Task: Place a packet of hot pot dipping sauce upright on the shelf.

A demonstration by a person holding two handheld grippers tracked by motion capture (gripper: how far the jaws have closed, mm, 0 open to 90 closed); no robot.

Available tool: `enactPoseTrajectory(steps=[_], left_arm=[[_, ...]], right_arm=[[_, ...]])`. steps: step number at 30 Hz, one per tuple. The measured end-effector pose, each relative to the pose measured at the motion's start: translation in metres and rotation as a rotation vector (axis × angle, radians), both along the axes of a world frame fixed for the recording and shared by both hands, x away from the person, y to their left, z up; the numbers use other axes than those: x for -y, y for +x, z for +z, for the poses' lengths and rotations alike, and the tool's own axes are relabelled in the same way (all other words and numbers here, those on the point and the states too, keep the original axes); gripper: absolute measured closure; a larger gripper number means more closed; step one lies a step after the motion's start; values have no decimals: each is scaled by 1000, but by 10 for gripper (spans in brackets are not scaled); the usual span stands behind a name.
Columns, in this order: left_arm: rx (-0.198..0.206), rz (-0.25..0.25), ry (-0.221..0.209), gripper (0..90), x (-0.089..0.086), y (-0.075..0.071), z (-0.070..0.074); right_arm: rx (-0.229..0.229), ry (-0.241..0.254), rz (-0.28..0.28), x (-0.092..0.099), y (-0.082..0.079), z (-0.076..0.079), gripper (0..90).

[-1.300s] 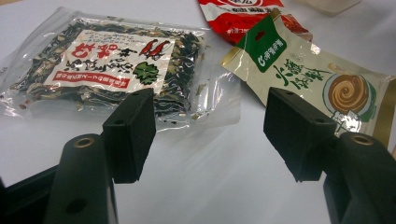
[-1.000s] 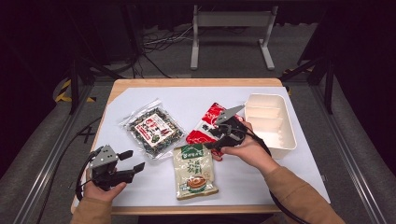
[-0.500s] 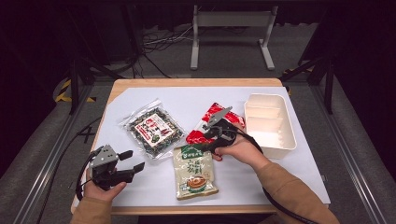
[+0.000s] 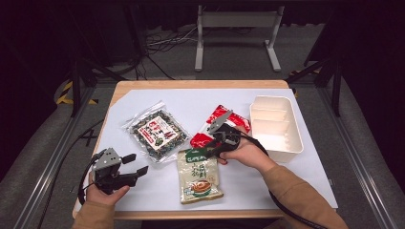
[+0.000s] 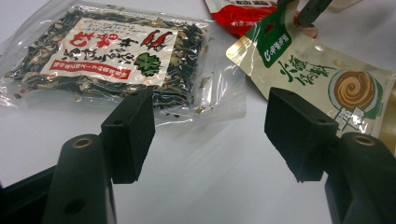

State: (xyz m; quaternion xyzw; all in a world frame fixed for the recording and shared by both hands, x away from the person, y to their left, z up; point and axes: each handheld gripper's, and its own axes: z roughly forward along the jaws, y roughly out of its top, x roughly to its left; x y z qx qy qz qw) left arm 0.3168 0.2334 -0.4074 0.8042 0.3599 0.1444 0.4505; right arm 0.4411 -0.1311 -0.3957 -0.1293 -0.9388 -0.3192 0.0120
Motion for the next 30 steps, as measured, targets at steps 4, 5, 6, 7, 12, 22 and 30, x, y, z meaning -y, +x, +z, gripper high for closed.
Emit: enactPoseTrajectory(steps=[4, 5, 6, 7, 12, 22, 30], left_arm=[[0, -1, 4, 336, 0, 1, -1], [-1, 0, 9, 336, 0, 1, -1], [-1, 0, 9, 335, 0, 2, -1], [-2, 0, 9, 335, 0, 2, -1], [-7, 1, 7, 332, 0, 2, -1], [-14, 4, 6, 330, 0, 3, -2], [-14, 4, 11, 330, 0, 3, -3]], right_arm=[[38, -49, 52, -4, -9, 4, 649], [49, -62, 67, -5, -10, 5, 649], [55, -79, 75, -7, -12, 5, 650], [56, -89, 82, -8, -13, 4, 654], [19, -145, 119, -13, -17, -3, 702], [34, -201, 107, -19, -18, -18, 750], [58, -202, 108, -19, -15, -22, 870]])
